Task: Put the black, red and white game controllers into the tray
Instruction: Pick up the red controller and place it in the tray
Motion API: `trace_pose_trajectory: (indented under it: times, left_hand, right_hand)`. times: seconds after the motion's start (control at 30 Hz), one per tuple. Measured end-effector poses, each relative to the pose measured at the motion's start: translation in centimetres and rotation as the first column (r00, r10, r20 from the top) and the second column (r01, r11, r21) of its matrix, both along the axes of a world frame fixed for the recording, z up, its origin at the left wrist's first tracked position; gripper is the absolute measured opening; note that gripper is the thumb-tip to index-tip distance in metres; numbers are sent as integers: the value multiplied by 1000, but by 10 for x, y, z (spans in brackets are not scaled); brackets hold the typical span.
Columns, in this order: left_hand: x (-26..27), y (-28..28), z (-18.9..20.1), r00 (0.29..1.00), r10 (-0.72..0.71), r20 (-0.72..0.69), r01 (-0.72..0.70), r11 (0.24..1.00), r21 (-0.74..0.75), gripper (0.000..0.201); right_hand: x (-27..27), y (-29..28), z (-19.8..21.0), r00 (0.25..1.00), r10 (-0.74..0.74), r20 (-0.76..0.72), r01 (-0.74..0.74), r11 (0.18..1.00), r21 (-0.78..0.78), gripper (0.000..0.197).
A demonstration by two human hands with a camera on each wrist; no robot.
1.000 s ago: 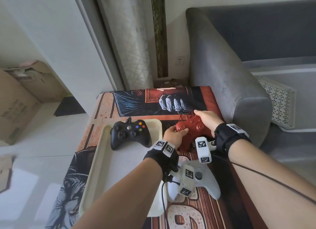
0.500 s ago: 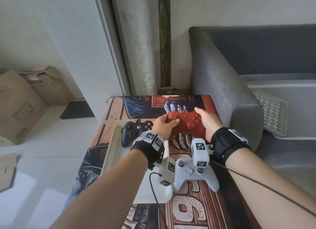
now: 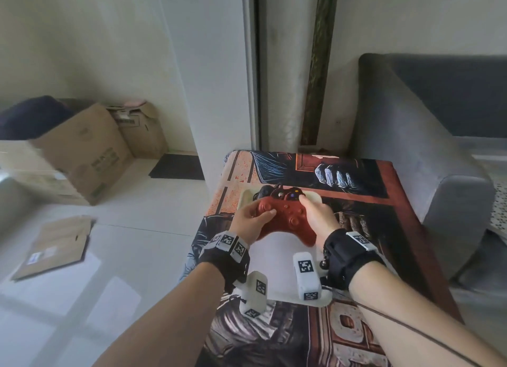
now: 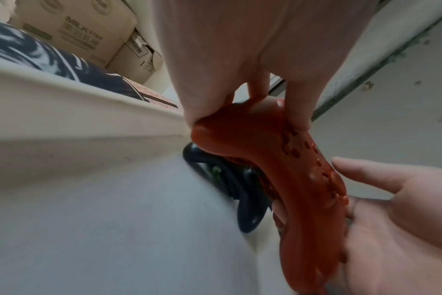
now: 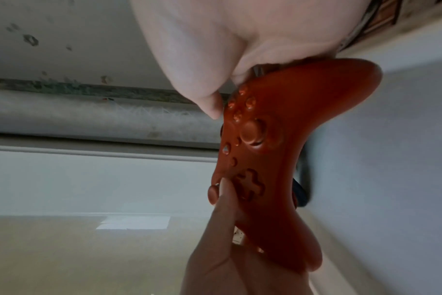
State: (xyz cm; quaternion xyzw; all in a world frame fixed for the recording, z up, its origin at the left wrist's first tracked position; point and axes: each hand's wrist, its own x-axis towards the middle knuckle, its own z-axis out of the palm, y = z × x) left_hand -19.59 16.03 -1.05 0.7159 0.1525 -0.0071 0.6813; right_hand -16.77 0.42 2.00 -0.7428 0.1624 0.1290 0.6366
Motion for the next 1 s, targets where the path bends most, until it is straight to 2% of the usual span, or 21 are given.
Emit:
trace_pose_trajectory:
  times: [0.23, 0.37, 0.47, 0.6, 0.8, 1.0]
  left_hand:
    - [-3, 11, -22, 1000, 14, 11, -15, 1000, 9, 33]
    - [0, 11, -35, 996, 47, 74, -56, 991, 121, 33]
    - [1, 11, -40, 993, 68, 93, -82, 986, 146, 34]
    - [-1, 9, -49, 992, 94, 81, -106, 979, 171, 35]
    - [-4, 4, -46, 994, 95, 54, -105, 971, 216, 36]
    - [-2, 5, -39, 993, 119, -20, -108, 951, 291, 44]
  right_hand:
    - [-2, 17, -23, 997, -27, -75, 26, 1000, -8, 43]
    - [8, 18, -50, 997, -35, -64, 35, 999, 1, 49]
    - [6, 21, -53, 996, -37, -76, 38, 999, 13, 54]
    - [-2, 28, -52, 996, -71, -49, 69, 997, -24, 43]
    - [-3, 19, -54, 969, -241, 49, 242, 970, -10, 33]
    - [-6, 5, -50, 983, -181, -2, 181, 981, 69, 29]
